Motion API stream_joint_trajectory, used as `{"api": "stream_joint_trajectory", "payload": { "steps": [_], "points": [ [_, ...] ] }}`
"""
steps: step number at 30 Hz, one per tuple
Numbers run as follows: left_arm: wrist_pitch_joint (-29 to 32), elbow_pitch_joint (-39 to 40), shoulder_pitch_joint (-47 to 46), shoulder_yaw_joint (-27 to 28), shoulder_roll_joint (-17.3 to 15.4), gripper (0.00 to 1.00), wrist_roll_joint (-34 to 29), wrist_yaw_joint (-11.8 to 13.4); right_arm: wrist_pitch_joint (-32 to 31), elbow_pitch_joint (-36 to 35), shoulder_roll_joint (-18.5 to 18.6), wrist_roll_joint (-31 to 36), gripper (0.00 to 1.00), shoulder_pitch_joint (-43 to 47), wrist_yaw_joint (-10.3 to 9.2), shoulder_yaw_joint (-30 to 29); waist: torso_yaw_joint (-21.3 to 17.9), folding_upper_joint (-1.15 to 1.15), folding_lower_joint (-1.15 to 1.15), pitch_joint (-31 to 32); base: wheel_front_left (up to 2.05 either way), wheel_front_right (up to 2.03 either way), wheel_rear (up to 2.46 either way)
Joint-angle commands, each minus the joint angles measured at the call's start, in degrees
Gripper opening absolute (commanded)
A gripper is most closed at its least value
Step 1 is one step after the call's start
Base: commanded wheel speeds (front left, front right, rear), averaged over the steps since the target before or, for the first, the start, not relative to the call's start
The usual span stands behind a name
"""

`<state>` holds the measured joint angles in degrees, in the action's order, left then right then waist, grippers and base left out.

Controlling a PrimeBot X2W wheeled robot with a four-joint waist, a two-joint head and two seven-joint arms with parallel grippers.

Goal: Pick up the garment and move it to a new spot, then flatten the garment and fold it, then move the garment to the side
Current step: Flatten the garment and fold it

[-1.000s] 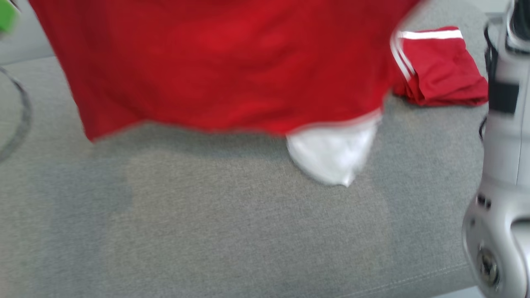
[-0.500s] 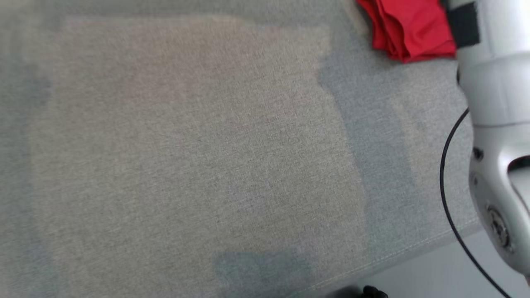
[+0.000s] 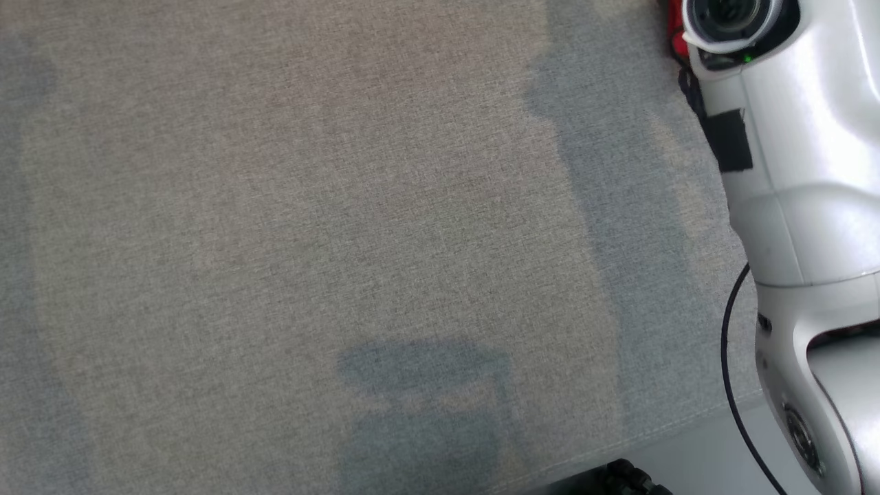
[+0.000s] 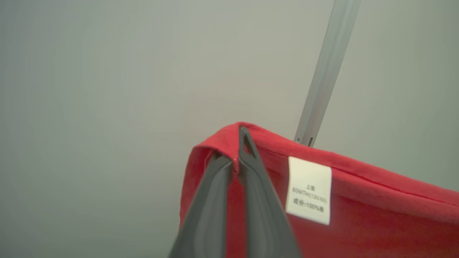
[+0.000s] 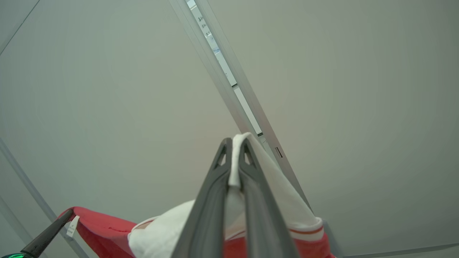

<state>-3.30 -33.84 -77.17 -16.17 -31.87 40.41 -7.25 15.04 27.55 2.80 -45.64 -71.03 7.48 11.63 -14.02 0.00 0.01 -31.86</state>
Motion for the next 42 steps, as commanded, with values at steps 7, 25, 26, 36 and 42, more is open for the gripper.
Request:
{"api": "stream_joint_trajectory", "payload": {
  "steps": [7, 25, 26, 36, 42],
  "points": [
    [-2.99, 8.02, 12.07, -2.61, -0.98, 0.00, 8.07, -0.28, -2.84, -10.26, 1.68, -0.23, 0.00, 13.69, 0.00, 0.29, 3.27, 0.00, -0.01, 3.66, 0.00, 0.00, 0.00],
    [-11.34, 25.55, 59.42, -3.84, 4.28, 0.00, 18.41, 1.87, -13.36, -34.43, 2.81, -7.22, 0.00, 60.66, 0.01, -10.21, 9.66, 0.00, -0.01, 16.48, 0.00, 0.00, 0.00],
    [-11.51, 25.64, 61.26, -3.69, 4.78, 0.00, 18.50, 2.04, -13.55, -34.96, 2.66, -7.49, 0.00, 62.43, 0.01, -10.09, 9.58, 0.00, -0.01, 17.04, 0.00, 0.00, 0.00],
    [-11.93, 25.82, 76.05, 0.71, 10.01, 0.00, 15.30, 2.94, -15.25, -35.92, 2.82, -7.45, 0.00, 74.00, 0.01, -8.22, 8.68, 0.00, -0.01, 20.97, 0.00, 0.00, 0.00],
    [-11.96, 24.86, 80.29, 1.14, 13.30, 0.00, 13.20, 2.52, -16.49, -34.99, 2.82, -7.82, 0.00, 76.97, 0.01, -7.32, 8.37, 0.00, -0.01, 22.81, 0.00, 0.00, 0.00]
  ]
}}
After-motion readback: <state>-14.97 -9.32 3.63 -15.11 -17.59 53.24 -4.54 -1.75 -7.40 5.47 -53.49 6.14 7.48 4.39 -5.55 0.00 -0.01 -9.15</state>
